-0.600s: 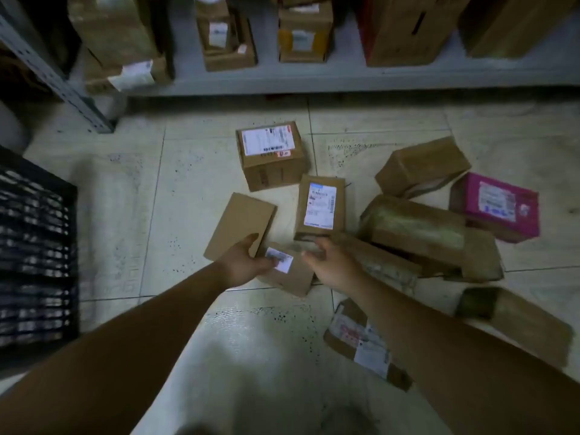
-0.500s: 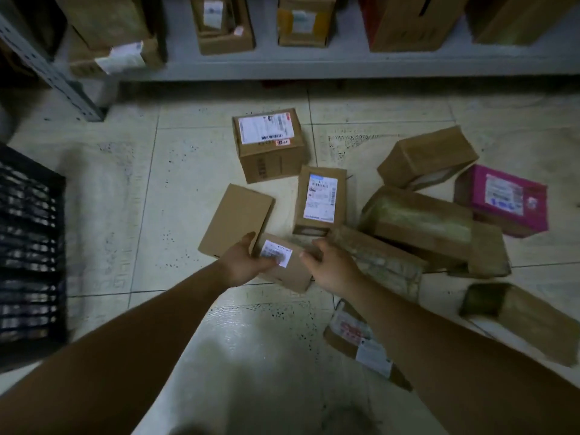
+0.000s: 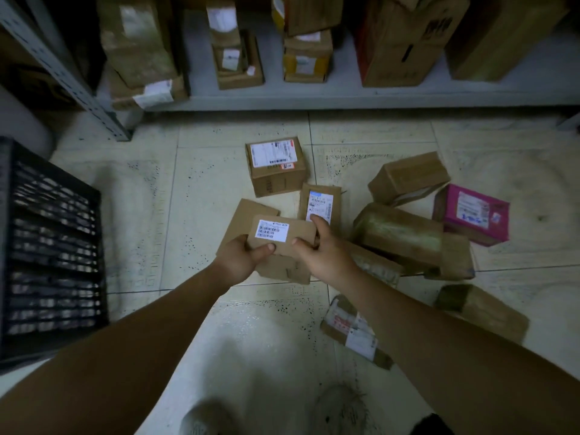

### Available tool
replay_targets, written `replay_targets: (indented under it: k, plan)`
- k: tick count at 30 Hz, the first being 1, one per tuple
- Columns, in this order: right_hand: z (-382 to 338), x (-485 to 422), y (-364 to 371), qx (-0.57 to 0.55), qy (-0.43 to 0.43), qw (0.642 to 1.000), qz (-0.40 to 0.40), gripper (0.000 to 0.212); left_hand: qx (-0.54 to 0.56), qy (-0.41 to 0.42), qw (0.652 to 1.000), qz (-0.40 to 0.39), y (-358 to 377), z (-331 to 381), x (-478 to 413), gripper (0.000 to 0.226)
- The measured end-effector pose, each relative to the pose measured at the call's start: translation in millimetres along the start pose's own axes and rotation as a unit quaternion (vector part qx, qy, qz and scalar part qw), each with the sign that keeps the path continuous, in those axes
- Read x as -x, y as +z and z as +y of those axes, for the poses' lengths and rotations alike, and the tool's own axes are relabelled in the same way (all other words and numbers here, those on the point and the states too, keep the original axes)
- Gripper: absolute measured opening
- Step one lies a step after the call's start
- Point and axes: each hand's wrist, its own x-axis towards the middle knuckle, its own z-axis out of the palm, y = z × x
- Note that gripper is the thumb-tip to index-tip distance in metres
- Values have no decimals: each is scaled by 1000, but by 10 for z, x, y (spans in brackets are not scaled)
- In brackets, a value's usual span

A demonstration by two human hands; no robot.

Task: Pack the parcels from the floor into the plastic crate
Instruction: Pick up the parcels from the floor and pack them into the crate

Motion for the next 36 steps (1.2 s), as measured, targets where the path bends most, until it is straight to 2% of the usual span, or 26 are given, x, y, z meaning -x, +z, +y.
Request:
replay_targets:
  k: [2,5,7,10,14,16,19,23,26,30,31,34,36]
  plan:
    - [-534,381,-252,-33,-19,999,-23,92,16,10,999,28,-351,425,430,50]
    - [-1112,774,-497,-14,-48,998,-50,96,35,15,998,48,-727,882,875,52]
    - [-1620,1103,-692,-11,-57,998,-28,89,37,17,998,51,-1061,1236,1286,56]
    - [-2314,1567,-973,-31,-76,997,3,70,54,62,995,48,-1510,1671,1904,53]
    - [-3134,2095,-1284,-70,-72,993,59,62,88,116,989,-39,-2003,2073,2661,59]
    - [-3496,2346,-1361,-85,-78,990,84,58,123,125,981,-77,-2173,2204,2998,68]
    - [-3958,2650,-1401,-102,-119,982,103,46,156,148,975,-57,-2410,2346,3379,78]
    - [-4302,3047,-1215,-108,-153,982,34,48,173,171,970,27,-2722,2421,3802,81]
    - [-4454,3334,-971,-114,-152,982,4,48,175,170,967,77,-2916,2368,4135,73]
    - [-4773,3571,-697,-111,-173,979,3,42,174,182,966,56,-3275,2154,4520,94]
    - [-4877,3607,-595,-102,-182,978,3,41,177,185,965,53,-3400,2082,4592,91]
    - [-5220,3700,-187,-88,-212,973,4,43,180,188,962,78,-3809,1873,4761,57]
    - [-5472,3727,207,-79,-232,970,3,46,195,189,957,102,-4141,1663,4827,46]
